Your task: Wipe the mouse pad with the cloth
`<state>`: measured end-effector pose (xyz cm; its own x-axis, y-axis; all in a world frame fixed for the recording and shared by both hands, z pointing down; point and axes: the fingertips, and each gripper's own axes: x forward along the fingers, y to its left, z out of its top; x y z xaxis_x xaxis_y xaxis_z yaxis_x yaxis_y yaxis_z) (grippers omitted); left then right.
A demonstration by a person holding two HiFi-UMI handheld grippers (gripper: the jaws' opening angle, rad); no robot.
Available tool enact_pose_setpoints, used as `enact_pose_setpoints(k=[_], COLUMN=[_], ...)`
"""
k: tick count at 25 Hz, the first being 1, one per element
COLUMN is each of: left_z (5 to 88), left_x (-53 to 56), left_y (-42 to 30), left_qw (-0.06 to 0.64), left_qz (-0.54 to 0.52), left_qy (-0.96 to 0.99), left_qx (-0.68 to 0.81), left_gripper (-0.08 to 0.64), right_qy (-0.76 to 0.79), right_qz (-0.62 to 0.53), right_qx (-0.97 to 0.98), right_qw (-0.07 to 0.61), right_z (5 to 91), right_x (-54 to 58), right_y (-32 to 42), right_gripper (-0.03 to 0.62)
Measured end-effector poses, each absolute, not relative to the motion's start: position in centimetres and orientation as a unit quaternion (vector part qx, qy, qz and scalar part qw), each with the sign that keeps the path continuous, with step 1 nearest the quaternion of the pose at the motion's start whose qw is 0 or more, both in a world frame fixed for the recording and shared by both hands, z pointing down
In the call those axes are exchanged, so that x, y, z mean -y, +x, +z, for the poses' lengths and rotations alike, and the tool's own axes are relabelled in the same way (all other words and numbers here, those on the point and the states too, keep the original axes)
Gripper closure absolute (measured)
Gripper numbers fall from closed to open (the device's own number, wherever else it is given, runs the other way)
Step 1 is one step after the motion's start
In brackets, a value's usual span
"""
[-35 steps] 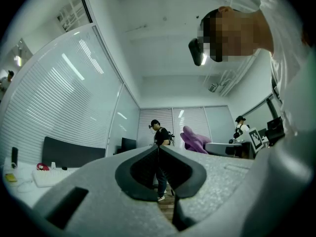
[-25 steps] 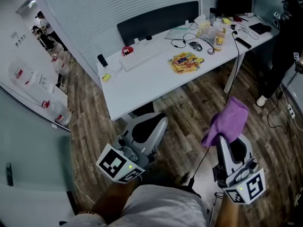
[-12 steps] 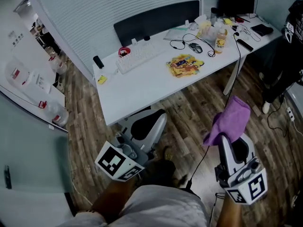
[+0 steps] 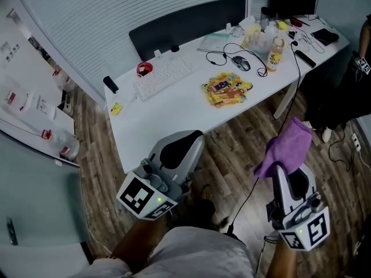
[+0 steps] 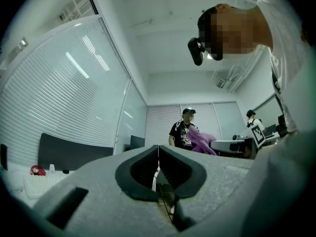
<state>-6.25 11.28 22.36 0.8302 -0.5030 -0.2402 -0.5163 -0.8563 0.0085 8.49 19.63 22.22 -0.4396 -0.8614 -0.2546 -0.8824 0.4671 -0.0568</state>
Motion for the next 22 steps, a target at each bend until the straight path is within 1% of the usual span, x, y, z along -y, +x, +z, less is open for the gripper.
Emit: enact_pose_setpoints(k=[12, 22], left_z=[22.9, 24.0], left_x=[0.9, 6.2], left_y=[-6.8, -7.1], left_qw=[0.017, 0.001], left_qz=[0.122, 0.130], left_qy=[-0.960, -0.961], left_qx=[-0.251, -0.243], left_gripper=[0.543, 0.543], right_qy=[-0.536, -0.537], right_qz=[0.034, 0.032], right_qx=[-0.837, -0.839], right_qw=[0.109, 0.082], right_z=[22.4, 22.5], right_x=[-8.0, -2.6], right_y=[7.7, 6.1], right_gripper=[0.522, 0.522])
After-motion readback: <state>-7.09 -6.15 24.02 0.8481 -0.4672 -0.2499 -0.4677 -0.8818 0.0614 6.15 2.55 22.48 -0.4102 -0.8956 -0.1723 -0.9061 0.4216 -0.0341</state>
